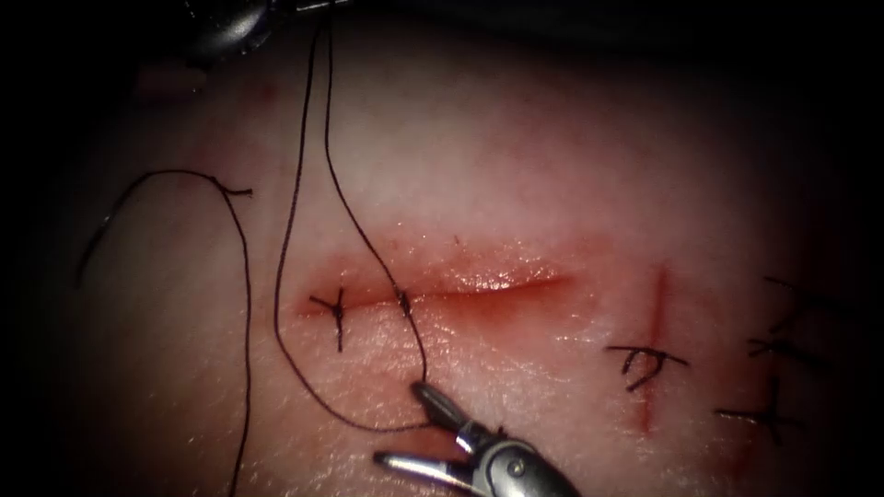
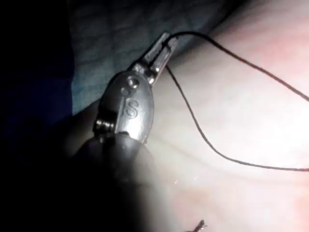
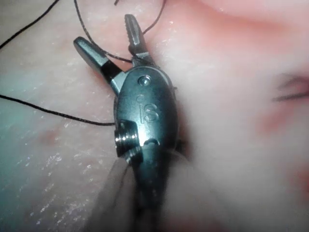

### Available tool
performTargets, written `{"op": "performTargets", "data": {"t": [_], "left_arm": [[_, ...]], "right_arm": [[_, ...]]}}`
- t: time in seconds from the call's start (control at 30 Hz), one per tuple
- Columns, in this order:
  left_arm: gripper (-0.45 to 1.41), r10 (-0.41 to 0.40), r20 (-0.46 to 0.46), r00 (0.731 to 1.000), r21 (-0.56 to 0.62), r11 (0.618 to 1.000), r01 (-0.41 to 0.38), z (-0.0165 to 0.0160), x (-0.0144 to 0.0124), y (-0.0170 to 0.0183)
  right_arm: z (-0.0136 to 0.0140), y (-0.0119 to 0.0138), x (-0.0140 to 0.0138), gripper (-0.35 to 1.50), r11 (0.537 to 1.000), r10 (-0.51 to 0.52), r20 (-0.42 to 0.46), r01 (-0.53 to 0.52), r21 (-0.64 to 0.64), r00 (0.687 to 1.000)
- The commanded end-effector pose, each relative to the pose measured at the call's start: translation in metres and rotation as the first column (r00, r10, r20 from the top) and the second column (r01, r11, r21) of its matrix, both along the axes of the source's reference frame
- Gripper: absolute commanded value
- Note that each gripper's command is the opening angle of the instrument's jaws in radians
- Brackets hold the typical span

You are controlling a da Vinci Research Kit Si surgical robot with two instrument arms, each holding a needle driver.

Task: Wound Closure
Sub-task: Cut the suture with the right needle driver.

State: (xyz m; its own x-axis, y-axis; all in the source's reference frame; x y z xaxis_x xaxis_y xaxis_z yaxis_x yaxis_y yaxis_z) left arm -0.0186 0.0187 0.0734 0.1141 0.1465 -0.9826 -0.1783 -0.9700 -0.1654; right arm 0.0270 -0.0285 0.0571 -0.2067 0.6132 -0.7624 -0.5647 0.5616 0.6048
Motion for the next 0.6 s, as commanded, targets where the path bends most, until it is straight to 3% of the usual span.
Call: {"op": "performTargets", "data": {"t": [0.03,0.17,0.33,0.43,0.6], "left_arm": [[-0.45,0.016,0.039,0.999,0.02,1.0,-0.017,-0.0007,-0.0007,-0.0001],[-0.45,0.058,0.137,0.989,0.068,0.995,-0.068,-0.0041,-0.0009,-0.0026],[-0.45,0.079,0.19,0.979,0.082,0.992,-0.096,-0.0085,-0.0012,-0.0045],[-0.45,0.074,0.125,0.989,0.128,0.988,-0.09,-0.0133,-0.0013,-0.0059],[-0.45,0.08,0.045,0.996,0.161,0.983,-0.086,-0.0171,-0.0012,-0.0064]], "right_arm": [[0.0,0.0008,-0.0003,1.27,1.0,-0.008,0.0,0.008,-0.004,1.0],[-0.0008,0.0028,-0.0019,1.16,1.0,-0.021,0.013,0.022,-0.015,1.0],[-0.0007,0.0054,-0.0022,1.11,0.999,-0.052,0.062,0.052,-0.011,0.997],[0.0003,0.0071,-0.0012,1.18,0.996,-0.085,0.122,0.086,-0.006,0.989],[0.0009,0.0086,-0.0002,1.23,0.99,-0.128,0.182,0.135,-0.029,0.975]]}}
